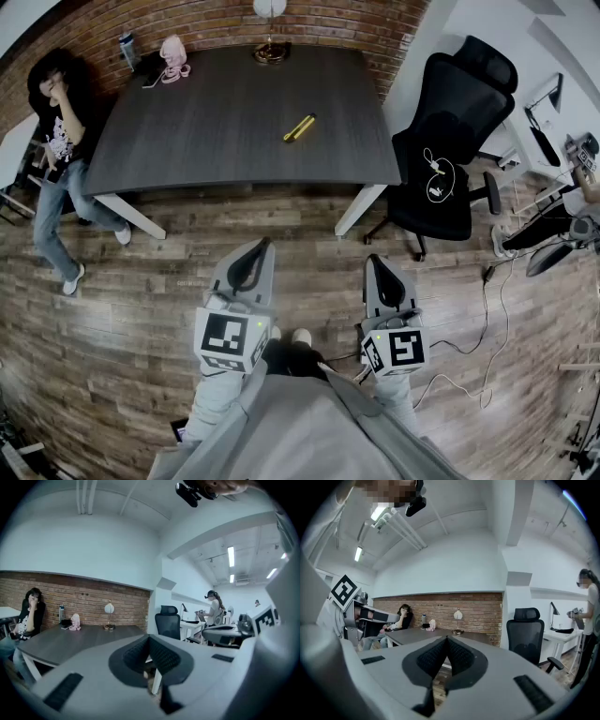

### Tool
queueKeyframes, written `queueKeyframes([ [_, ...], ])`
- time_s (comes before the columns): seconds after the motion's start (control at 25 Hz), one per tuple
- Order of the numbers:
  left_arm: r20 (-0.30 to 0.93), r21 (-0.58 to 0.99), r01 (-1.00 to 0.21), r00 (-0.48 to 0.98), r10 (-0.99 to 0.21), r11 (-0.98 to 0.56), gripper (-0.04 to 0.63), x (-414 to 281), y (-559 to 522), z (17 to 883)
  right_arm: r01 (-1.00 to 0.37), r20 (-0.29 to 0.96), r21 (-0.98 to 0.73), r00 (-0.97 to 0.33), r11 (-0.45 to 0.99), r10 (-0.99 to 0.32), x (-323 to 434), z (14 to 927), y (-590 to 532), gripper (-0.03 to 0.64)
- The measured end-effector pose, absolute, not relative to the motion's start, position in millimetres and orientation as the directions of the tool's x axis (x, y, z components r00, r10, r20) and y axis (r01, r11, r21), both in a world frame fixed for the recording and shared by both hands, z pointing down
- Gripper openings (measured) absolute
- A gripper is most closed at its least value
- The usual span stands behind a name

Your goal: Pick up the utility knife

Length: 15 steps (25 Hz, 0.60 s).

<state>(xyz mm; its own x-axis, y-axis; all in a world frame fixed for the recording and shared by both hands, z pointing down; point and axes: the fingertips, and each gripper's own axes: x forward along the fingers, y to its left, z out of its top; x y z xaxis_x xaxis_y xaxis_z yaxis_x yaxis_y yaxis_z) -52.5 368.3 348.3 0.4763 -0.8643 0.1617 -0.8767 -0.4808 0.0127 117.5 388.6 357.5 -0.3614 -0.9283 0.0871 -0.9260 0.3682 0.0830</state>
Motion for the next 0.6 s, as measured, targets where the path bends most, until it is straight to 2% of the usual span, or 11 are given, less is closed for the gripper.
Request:
queueKeyframes([
  [0.6, 0.133, 0.006, -0.915, 0.401, -0.906, -0.404, 0.019, -33, 391, 342, -0.891, 0.031, 0.032, -0.452, 0.452, -0.892, 133, 354, 406, 0.018],
])
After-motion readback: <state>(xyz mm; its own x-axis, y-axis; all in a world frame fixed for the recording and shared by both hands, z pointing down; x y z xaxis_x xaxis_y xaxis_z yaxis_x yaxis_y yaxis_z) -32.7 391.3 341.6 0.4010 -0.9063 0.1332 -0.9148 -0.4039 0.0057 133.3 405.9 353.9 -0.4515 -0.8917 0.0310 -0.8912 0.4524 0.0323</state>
